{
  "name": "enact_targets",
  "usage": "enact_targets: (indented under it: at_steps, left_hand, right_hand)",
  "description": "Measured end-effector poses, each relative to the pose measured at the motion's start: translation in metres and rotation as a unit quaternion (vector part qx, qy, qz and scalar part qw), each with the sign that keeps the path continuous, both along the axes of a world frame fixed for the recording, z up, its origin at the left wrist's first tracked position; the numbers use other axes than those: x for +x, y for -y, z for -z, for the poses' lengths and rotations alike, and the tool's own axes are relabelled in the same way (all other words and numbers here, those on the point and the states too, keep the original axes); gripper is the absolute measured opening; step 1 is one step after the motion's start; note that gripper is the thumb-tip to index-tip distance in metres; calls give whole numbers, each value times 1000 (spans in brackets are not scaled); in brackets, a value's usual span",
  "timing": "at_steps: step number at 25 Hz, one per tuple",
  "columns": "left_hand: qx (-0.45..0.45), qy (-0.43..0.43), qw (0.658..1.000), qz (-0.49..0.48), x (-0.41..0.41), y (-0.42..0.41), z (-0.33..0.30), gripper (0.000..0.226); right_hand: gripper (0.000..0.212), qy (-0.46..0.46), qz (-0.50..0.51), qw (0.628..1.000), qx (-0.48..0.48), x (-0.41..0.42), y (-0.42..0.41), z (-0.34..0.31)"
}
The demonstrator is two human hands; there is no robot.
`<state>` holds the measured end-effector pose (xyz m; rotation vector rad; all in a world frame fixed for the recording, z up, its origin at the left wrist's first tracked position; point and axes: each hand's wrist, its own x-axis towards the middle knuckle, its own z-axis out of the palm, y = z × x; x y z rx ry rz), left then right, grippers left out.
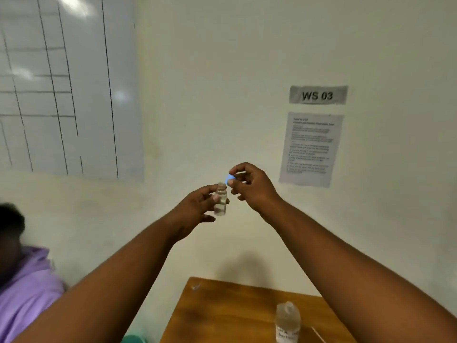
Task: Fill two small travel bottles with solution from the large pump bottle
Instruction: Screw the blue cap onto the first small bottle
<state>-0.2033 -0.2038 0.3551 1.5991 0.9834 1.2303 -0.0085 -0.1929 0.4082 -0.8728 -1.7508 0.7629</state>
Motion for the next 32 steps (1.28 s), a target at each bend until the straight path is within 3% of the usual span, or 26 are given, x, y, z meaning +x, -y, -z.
enact_targets:
  at_steps: [5,11,14,17,22,26,32]
  left_hand:
    - [9,124,987,101,16,31,-62,39]
    - [-18,267,947,179,49,53,-94,33]
    - [-26,314,933,173,62,55,-101,43]
    - [-57,360,919,154,70,55,-102,32]
    - [-80,365,915,154,77,55,-100,31]
    - [-90,370,909,167,84,57,-99,31]
    - [-100,387,901,168,86,53,-96,34]
  right_hand:
    - [14,39,-3,996,78,9,42,-84]
    - [13,70,14,990,119,11,67,-122]
    - [12,74,14,991,114,12,73,-129]
    - [13,78,32,992,91,19,74,-134]
    - [9,93,50,990,96,30,71,-135]
    - [19,62,53,993,91,32,69,-134]
    - [6,81,73,989,101,36,68,-134]
